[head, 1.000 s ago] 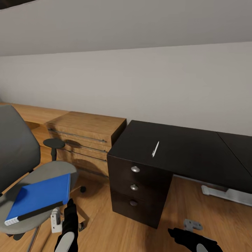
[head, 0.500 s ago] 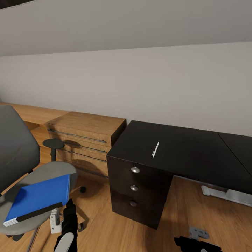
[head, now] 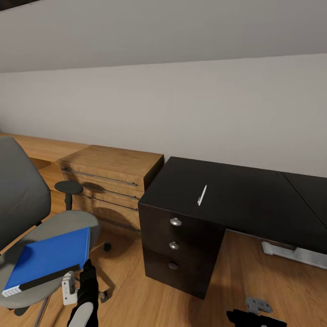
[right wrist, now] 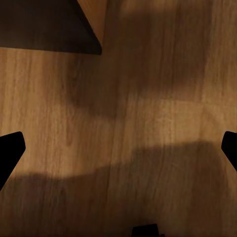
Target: In the bedroom, organize the workspace by keeping the computer under the desk, ensuring the monitor is on the desk, placing the keyboard on the desk next to the monitor, placing the mouse on the desk next to the keyboard, moving the folder from the swivel chair onto the desk next to the mouse, stacking the notebook on top of the folder with the pen on top of the notebook, and positioning the swivel chair next to the desk.
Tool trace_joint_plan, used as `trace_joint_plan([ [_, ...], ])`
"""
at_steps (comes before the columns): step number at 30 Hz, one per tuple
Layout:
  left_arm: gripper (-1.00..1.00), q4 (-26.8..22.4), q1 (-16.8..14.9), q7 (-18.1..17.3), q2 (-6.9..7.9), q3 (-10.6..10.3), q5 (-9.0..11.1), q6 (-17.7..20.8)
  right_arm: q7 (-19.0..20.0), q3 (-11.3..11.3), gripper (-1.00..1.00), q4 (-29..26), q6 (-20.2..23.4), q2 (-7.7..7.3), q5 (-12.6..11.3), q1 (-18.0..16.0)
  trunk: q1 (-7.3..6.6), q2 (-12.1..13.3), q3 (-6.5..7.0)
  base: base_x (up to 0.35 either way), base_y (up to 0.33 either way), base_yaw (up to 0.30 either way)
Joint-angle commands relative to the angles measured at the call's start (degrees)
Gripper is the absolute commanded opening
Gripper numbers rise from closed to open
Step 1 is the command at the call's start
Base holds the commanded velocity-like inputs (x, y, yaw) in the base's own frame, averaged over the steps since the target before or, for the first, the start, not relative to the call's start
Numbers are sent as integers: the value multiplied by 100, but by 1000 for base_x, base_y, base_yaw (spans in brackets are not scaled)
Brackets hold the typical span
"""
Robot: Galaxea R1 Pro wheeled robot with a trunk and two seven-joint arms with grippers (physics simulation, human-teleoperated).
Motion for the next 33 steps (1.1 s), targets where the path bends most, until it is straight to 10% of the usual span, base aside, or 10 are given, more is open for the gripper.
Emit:
trace_joint_plan([
  [1, 100, -5, -2, 20, 1, 31, 66, -30, -58, 21, 100, -8, 3, -7, -59, -5, -1, -3, -6, 5, 0, 0],
  [11, 100, -2, 6, 20, 147, 170, 576, -21, -58, 23, 100, -3, 3, -15, -58, -5, -1, -3, -6, 45, 0, 0],
  [33, 100, 405, 12, -23, 254, 200, 869, 13, -58, 24, 100, -2, 3, -18, -51, -5, -1, -3, -6, 35, 0, 0],
])
